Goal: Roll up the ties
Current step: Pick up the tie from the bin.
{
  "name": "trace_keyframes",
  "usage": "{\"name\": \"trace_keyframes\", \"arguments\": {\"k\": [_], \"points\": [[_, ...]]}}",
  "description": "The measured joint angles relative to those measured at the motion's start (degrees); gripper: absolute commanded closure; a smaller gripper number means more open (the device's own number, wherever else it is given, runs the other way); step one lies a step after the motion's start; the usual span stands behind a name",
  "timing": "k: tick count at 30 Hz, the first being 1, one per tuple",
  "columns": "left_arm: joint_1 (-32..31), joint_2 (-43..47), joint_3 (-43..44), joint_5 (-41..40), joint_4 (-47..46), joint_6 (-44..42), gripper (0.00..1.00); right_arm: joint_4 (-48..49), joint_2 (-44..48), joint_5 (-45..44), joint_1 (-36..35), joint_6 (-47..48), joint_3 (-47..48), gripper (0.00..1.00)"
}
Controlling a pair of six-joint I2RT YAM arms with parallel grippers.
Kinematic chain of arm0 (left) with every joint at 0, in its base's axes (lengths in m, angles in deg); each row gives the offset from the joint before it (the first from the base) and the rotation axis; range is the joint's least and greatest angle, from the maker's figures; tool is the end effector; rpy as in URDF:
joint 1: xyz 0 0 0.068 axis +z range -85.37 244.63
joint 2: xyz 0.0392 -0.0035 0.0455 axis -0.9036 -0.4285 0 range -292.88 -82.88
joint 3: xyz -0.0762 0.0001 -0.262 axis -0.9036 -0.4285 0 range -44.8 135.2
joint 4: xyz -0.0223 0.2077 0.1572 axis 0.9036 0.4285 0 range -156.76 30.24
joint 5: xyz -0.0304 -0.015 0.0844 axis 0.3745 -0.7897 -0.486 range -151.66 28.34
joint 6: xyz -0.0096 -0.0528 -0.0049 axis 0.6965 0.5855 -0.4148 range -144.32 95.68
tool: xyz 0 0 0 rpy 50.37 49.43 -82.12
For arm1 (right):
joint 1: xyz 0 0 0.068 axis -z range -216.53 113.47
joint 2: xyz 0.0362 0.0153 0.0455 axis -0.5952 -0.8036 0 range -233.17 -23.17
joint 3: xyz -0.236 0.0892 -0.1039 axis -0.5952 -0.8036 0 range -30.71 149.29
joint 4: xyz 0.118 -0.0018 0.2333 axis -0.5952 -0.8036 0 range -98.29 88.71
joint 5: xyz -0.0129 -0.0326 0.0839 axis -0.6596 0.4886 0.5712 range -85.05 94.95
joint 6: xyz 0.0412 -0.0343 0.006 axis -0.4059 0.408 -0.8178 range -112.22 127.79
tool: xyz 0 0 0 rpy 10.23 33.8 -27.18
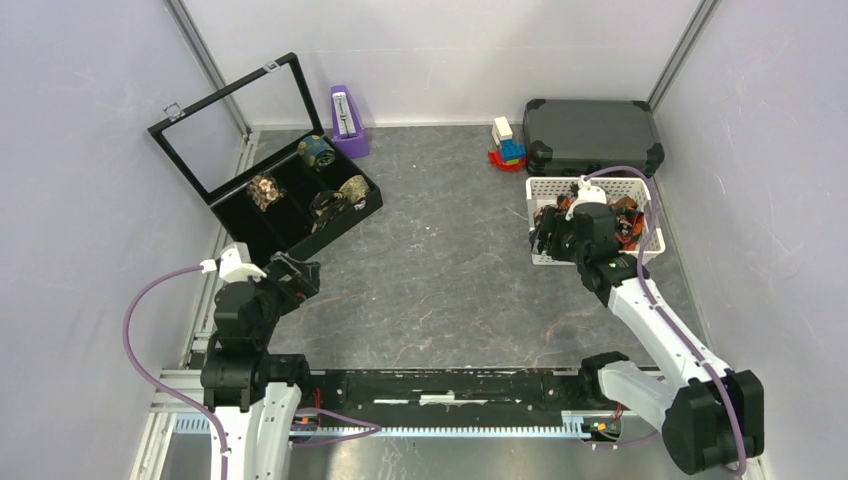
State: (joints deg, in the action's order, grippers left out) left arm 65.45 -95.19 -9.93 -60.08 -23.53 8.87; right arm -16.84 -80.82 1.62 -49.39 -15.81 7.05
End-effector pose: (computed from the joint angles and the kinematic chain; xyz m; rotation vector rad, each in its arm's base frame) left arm 0.0678 0.0001 0.2806 -0.5531 1.8725 -0.4023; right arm 0.2138 0.0467 0.2461 0.2389 2.1906 0.2946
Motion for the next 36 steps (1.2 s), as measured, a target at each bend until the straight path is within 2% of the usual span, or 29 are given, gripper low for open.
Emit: {"name": "trace_keyframes", "arguments": {"k": [8,14,20,29,36], "points": [[0.00,0.00,0.00,0.02,0.02,0.00,0.00,1.38,-4.07,-2.58,-2.03,0.04,0.00,0.52],[0.00,0.07,0.00,0.02,0.04,0.02,0.00,2.23,-6.64,-3.85,-2.34,0.83,0.42,0.82],[0.00,0.11,0.00,-0.02,0.02,0.00,0.00,0.28,-7.30,-4.37,-2.54,1.49,4.09,0.99],[0.00,0.50,0.00,-0.04,0.02,0.00,0.00,-3.72,1.60,-6.34,-2.54,1.55,14.82,1.00],[0.00,0.55,0.00,-0.07,0.02,0.00,0.00,-3.74,6.75,-8.26,-2.54,0.85,17.53,1.00]]}}
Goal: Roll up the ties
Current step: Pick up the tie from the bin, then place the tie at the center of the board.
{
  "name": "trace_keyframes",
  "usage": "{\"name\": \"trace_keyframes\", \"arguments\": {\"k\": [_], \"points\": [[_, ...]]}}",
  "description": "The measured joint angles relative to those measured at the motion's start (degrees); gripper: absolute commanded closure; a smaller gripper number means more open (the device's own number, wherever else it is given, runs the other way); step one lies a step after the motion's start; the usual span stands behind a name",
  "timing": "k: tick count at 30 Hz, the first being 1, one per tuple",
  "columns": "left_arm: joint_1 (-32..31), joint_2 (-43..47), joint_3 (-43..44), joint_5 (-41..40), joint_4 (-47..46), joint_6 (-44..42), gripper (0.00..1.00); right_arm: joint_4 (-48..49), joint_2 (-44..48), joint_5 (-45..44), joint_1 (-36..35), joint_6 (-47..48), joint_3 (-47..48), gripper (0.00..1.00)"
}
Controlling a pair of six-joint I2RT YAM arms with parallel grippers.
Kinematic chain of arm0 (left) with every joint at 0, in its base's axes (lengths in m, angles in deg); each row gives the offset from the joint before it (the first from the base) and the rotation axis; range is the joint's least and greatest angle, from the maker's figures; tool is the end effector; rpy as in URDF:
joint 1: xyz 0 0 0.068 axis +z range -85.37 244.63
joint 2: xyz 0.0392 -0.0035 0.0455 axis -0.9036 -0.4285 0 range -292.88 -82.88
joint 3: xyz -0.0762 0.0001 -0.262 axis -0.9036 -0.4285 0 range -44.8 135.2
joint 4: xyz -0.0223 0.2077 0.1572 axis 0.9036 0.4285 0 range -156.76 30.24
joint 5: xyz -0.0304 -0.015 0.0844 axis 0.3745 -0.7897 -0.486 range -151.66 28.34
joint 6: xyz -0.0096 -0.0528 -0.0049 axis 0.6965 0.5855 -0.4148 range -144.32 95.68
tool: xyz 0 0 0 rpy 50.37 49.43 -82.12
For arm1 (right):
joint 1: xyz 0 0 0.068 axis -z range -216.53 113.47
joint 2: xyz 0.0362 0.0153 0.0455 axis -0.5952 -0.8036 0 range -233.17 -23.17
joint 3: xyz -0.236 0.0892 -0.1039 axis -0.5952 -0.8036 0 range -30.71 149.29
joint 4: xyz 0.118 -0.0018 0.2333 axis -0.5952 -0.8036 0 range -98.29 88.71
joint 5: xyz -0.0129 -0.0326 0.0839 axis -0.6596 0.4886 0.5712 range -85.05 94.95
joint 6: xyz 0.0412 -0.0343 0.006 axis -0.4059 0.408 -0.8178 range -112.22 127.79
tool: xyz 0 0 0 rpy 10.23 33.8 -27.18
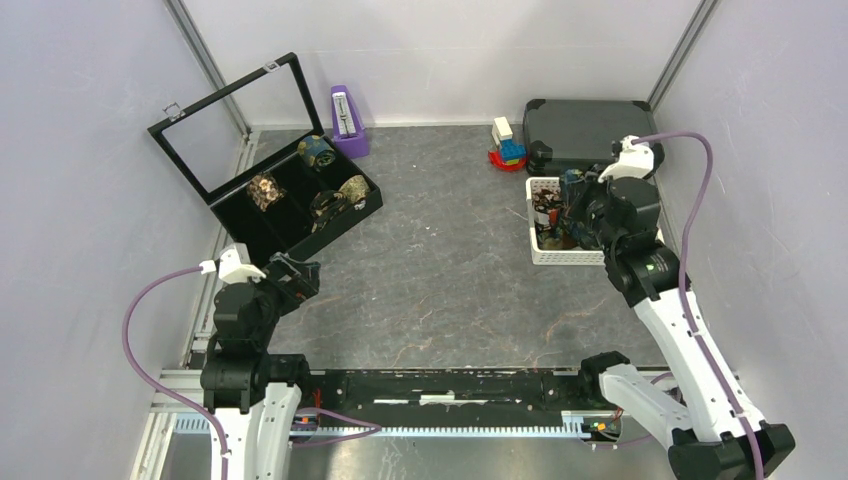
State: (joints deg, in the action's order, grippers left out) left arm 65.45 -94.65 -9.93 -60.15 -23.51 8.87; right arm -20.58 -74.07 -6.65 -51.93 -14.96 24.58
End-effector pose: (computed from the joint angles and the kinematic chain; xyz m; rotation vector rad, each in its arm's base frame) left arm 0.0662 0.0001 0.2810 -0.5511 1.8634 -0.4029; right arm 0.1932 0.0458 0.3690 0.2597 1.8162 0.2839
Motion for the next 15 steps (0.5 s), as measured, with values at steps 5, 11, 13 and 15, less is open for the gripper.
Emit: {"name": "trace_keyframes", "arguments": {"k": [5,11,13,15], "points": [[0.00,0.00,0.00,0.00,0.00,0.00,0.00,-1.03,-0.28,-2.67,0.00,0.02,4.31,1.00],[0.00,0.00,0.02,-0.09,0.00,0.00,0.00,-2.12,-2.01,-3.28,0.00,-0.39,17.07,1.00],[0.00,-0.09,0.24,-0.17,0.15,0.00,0.00,-1.64,-2.43,-2.23,0.00,-1.60,21.20,1.00],[0.00,-0.31,0.90,-1.01,0.28,-0.02,0.00,-0.02,-2.64,0.17,0.02,-4.00,23.65,1.00]]}}
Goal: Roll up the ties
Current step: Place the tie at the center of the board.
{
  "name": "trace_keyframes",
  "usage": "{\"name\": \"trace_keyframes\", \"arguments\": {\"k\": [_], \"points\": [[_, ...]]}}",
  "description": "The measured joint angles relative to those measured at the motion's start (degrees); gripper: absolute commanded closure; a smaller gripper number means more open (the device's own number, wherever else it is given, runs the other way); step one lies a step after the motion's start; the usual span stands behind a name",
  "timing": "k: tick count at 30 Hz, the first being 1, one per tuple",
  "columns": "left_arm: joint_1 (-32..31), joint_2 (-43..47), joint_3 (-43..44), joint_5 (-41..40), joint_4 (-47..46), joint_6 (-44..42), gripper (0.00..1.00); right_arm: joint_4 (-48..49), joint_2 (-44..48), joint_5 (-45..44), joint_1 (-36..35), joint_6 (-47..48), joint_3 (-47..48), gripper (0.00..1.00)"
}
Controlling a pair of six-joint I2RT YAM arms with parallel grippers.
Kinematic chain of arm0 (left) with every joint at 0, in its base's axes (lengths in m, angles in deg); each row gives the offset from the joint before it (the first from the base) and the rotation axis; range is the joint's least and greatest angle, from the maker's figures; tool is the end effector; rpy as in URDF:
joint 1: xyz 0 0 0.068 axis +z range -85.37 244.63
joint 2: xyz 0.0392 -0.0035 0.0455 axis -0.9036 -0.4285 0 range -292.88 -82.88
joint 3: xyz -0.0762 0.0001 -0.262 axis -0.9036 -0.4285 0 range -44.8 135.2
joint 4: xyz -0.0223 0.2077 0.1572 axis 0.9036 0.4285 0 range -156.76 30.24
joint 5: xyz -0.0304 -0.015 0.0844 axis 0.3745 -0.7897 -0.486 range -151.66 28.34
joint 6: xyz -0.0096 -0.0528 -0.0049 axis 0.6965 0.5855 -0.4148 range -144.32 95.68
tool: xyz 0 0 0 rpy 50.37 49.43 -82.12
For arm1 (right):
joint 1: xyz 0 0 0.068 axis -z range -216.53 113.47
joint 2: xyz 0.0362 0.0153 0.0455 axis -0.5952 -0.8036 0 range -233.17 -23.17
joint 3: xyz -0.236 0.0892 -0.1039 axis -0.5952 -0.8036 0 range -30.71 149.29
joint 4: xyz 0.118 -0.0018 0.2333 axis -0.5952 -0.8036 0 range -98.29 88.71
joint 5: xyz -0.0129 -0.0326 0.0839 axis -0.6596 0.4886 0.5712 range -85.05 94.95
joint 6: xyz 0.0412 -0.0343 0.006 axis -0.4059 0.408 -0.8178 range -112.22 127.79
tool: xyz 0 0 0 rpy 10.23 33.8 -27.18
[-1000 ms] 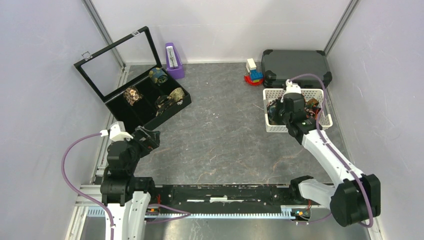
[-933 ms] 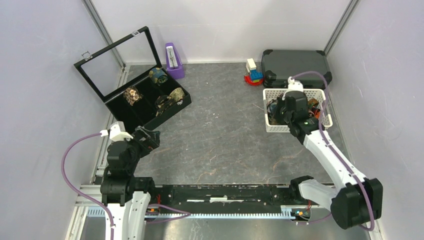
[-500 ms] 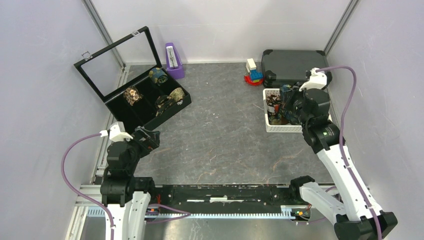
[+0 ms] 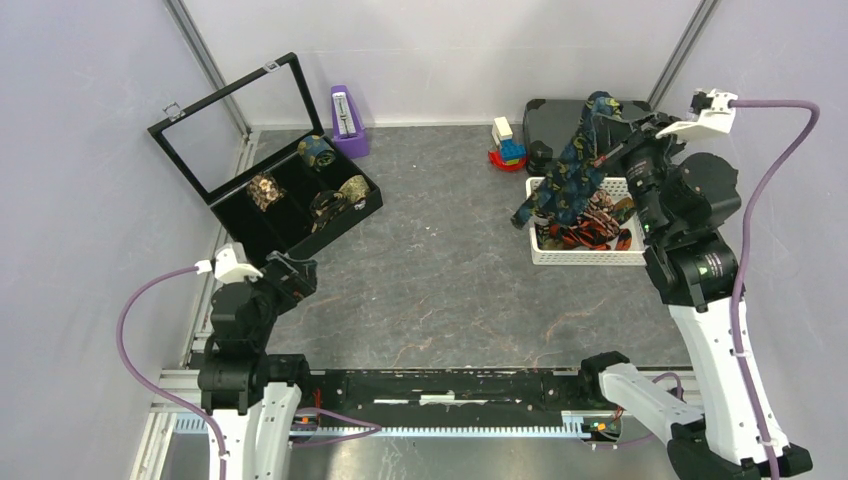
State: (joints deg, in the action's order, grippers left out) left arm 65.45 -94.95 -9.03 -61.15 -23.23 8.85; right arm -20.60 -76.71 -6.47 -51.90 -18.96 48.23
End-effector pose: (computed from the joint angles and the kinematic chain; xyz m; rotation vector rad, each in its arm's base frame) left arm 0.0651 0.0007 0.2850 -0.5600 1.8532 -0.3872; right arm 0.1628 0.0375 0.4967 0.3091 1.4501 0.4515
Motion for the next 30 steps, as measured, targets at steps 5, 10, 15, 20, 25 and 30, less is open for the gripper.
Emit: {"name": "trace_keyframes", "arguments": {"k": [5,10,15,20,25,30], "points": [[-1.73,-0.76,2.91,-2.43,0.11,-0.52,0.00,4.74,-1.38,10.91,-0.35,-7.21,-0.02,1.00],[-3.61,-1.14,4.90,-3.15,0.15,-1.51,0.00,6.32,-8.26,19.56,-6.47,-9.70,0.96,1.00],[-3.61,-1.73,6.16,0.35,-0.79,-1.97,0.00,6.82,-10.71,19.82,-13.99,-11.04,-1.86,1.00],[-3.69,-2.67,7.41,6.99,-1.68,-2.10,0.00,7.89,-16.02,25.97,-19.52,-9.27,2.69,1.00],[-3.82,-5.81,10.86,14.08,-2.47,-2.40,0.01,8.24,-24.81,40.63,-21.33,-8.26,9.31,1.00],[-3.82,-6.14,12.61,16.39,-1.20,-4.44,0.03,1.57,-37.03,50.95,-25.33,-3.67,23.82,1.00]]}}
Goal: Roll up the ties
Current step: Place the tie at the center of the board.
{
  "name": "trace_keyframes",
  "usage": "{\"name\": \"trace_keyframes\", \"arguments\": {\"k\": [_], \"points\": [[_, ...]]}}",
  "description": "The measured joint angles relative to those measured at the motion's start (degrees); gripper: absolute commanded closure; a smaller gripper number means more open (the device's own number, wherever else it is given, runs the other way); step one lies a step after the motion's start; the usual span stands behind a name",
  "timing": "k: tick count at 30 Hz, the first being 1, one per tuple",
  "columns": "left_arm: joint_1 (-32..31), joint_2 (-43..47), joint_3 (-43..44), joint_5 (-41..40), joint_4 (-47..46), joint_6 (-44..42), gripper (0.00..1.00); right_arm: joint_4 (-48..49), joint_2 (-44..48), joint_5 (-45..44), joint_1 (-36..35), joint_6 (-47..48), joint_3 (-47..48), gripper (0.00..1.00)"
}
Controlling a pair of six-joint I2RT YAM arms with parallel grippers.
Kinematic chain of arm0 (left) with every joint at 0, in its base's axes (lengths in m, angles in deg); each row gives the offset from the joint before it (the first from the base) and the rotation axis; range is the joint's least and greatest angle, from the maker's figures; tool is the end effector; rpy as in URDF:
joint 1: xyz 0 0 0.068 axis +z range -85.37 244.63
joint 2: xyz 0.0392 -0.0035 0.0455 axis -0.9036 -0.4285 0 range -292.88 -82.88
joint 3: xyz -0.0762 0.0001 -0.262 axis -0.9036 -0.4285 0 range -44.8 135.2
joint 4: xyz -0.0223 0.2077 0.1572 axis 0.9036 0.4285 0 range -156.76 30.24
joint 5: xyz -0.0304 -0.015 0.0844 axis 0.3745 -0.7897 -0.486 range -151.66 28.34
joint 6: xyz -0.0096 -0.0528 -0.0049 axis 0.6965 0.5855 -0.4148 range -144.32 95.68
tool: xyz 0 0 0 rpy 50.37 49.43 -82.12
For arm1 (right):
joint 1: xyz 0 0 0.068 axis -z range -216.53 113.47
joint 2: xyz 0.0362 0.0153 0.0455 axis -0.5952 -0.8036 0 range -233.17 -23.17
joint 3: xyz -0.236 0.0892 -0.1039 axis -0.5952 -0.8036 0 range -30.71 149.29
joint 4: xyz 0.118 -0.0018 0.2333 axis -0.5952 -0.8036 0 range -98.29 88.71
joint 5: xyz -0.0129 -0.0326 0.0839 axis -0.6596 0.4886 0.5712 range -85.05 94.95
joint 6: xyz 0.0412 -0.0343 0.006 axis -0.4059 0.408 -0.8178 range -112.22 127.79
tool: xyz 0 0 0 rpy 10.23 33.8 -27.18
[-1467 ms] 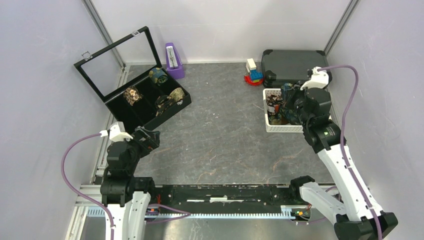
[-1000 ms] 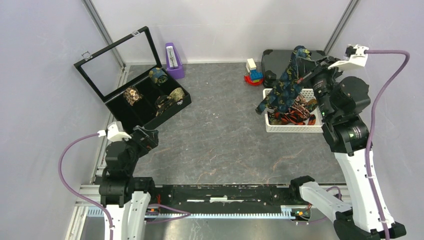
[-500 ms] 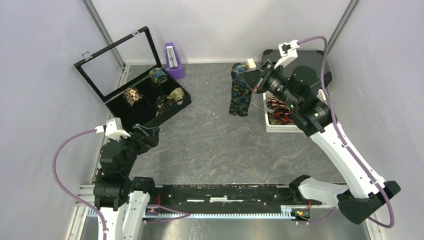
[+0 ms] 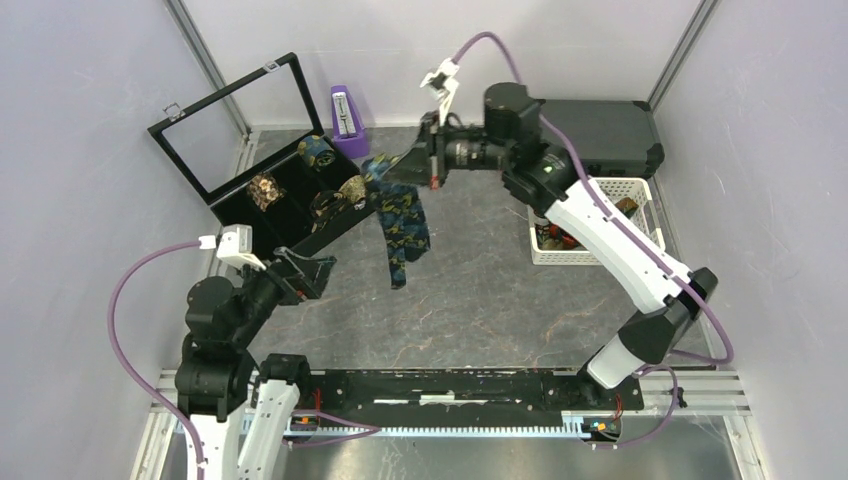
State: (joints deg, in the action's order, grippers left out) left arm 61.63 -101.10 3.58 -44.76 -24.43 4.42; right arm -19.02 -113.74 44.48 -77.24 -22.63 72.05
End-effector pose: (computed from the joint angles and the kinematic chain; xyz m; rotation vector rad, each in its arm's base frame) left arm 0.0559 -0.0132 0.3483 -0.1913 1.8120 -0.6580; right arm 0.2508 0.2457 0.4782 -0.7416 1.7293 1.4672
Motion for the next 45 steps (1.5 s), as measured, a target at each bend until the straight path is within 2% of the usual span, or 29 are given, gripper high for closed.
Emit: {"name": "trace_keyframes", "arguments": {"k": [7,11,12,14,17,20,22,26,30,39,42,45], "points": [[0.00,-0.26,5.81,-2.36,3.28,-3.85,0.04,-3.08,-2.19,7.61,-12.46,1.68,3.85,1.00],[-0.02,-1.49,8.72,-5.75,5.95,-6.12,0.04,-4.39,0.66,9.46,-15.04,5.90,2.60,1.00],[-0.09,-1.86,9.29,-6.49,6.32,-6.29,0.04,-4.74,2.47,9.27,-14.47,7.39,0.11,1.00],[-0.28,-2.58,10.29,-8.17,7.13,-6.88,0.04,-3.87,8.90,9.49,-11.52,10.67,-10.91,1.00],[-0.48,-2.73,10.25,-9.44,8.04,-6.99,0.06,-0.22,17.11,10.19,-3.87,12.81,-33.00,1.00],[-0.50,-2.71,8.52,-9.29,8.02,-6.93,0.09,-1.44,15.34,7.23,1.88,15.58,-47.67,1.00],[-0.50,-2.71,6.62,-8.96,8.04,-6.91,0.11,-5.46,11.19,4.76,2.45,18.23,-51.08,1.00],[-0.50,-3.06,2.93,-6.51,8.22,-6.51,0.20,-10.19,10.49,2.05,1.97,22.97,-50.07,1.00],[-0.52,-4.42,1.11,-3.74,8.17,-5.81,0.26,-10.21,11.39,1.44,1.81,25.46,-46.69,1.00],[-0.63,-7.56,-2.93,0.57,8.85,-2.60,0.34,-9.84,11.74,1.11,1.81,26.84,-45.24,1.00],[-1.40,-7.91,-3.89,0.50,8.85,-1.05,0.37,-8.79,10.60,1.09,1.81,26.43,-45.05,0.95],[-3.67,-9.64,-4.55,-1.86,8.94,1.22,0.37,-7.98,7.15,0.98,1.81,25.53,-43.36,0.85]]}}
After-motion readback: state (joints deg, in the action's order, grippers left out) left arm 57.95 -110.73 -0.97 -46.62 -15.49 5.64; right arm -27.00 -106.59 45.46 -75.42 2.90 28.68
